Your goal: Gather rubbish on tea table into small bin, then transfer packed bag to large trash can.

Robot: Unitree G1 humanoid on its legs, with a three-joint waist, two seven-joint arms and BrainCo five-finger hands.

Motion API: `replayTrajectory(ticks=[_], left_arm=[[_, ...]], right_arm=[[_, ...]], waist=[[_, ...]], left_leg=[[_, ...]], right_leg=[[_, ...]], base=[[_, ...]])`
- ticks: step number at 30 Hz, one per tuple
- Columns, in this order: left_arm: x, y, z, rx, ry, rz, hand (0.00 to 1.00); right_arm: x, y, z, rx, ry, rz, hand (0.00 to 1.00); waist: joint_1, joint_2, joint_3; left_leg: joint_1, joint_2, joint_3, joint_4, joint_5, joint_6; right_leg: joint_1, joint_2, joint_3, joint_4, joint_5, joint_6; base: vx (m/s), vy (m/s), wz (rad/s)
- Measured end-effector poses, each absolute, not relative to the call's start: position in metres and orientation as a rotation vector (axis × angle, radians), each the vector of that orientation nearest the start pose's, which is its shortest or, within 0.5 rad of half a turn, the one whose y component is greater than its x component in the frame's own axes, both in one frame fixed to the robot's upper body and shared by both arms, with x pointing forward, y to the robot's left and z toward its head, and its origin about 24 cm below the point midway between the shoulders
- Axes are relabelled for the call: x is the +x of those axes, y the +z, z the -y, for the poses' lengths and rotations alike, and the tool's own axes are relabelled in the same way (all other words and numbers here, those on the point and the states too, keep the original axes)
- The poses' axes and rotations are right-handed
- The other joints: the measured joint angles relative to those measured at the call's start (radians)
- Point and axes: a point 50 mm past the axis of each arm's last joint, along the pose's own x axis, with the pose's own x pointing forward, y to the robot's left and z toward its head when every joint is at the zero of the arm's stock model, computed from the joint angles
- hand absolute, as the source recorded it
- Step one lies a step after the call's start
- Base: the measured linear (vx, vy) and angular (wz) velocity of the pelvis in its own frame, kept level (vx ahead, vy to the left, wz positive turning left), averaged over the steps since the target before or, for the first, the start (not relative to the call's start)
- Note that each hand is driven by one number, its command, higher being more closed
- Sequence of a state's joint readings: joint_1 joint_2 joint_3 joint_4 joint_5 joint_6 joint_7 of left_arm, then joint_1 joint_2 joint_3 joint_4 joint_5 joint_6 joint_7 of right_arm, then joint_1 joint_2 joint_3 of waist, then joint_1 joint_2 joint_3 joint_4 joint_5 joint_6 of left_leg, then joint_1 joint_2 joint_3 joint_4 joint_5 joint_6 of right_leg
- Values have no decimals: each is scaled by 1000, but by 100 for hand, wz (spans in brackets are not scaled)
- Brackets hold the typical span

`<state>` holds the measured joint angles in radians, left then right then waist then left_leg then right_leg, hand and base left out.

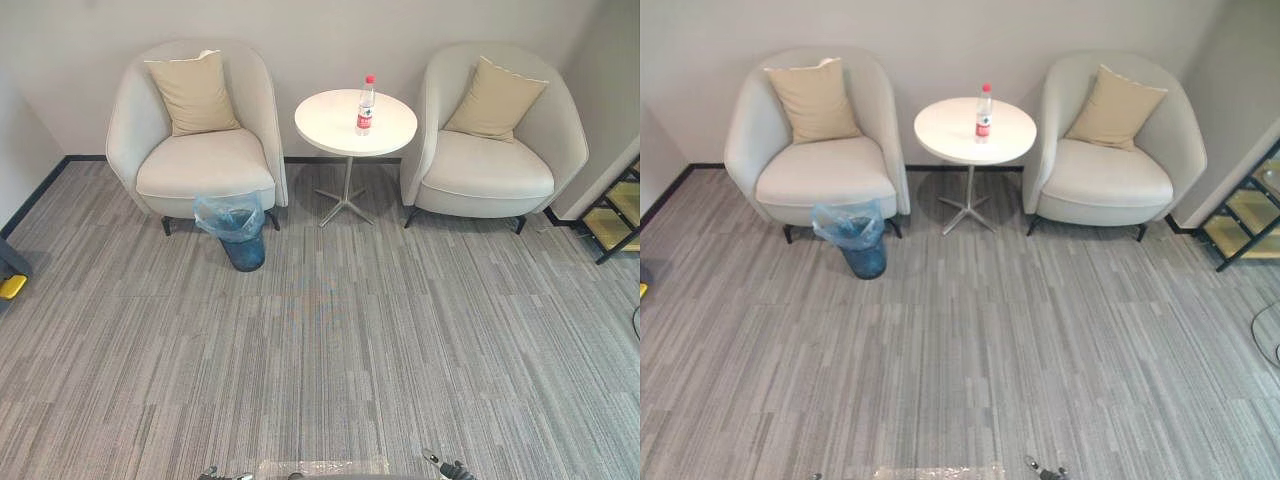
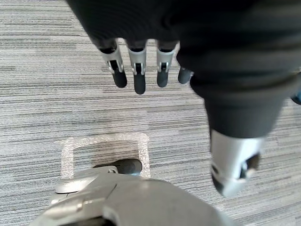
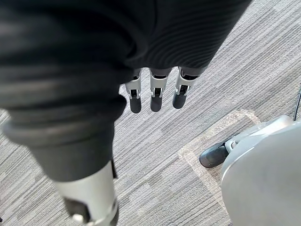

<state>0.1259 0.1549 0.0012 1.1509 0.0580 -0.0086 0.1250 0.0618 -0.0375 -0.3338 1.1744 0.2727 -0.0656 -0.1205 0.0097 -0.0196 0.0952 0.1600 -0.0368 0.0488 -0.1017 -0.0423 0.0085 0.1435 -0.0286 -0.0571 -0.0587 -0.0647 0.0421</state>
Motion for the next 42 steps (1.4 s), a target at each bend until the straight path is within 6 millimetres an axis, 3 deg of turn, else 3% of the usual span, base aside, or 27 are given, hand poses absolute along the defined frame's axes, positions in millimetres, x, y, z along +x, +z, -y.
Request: replayTrajectory(ticks=[26, 33, 36, 38, 41, 42], left_arm=[[57, -168, -221, 262, 189, -1262, 0], [68, -166, -221, 252, 199, -1237, 0], [77, -163, -222, 231, 225, -1200, 0], [80, -162, -224, 206, 255, -1180, 0], [87, -159, -220, 152, 297, -1138, 0], [86, -160, -219, 132, 310, -1140, 0]], right_arm=[[77, -169, 197, 332, -604, -1127, 0], [84, -167, 196, 361, -620, -1093, 0], [85, -167, 196, 396, -649, -1075, 0], [87, -166, 197, 410, -659, -1058, 0], [90, -163, 201, 422, -674, -1031, 0], [91, -162, 203, 421, -679, -1021, 0]], waist=[[0, -6, 4], [-2, -2, 45], [-2, -6, 67], [-1, -10, 79], [15, 0, 96], [15, 10, 97]], left_leg=[[-18, 0, -9, 0, 1, -1], [-32, 1, -17, 26, -6, -10], [-111, 10, -5, 215, -104, -24], [-193, 23, 29, 424, -157, -61], [-348, 68, 101, 778, -169, -62], [-373, 82, 113, 810, -198, -54]], right_leg=[[-2, 0, -12, -14, 4, -6], [-14, 0, -23, 25, -19, -7], [-43, 0, -23, 105, -65, -26], [-57, -4, -11, 156, -113, -48], [-52, -8, 18, 231, -170, -69], [-42, -9, 27, 233, -177, -69]], base=[[0, 0, 1], [-11, -41, 6], [-20, -48, 1], [-51, -38, -6], [6, -19, -20], [120, 79, -19]])
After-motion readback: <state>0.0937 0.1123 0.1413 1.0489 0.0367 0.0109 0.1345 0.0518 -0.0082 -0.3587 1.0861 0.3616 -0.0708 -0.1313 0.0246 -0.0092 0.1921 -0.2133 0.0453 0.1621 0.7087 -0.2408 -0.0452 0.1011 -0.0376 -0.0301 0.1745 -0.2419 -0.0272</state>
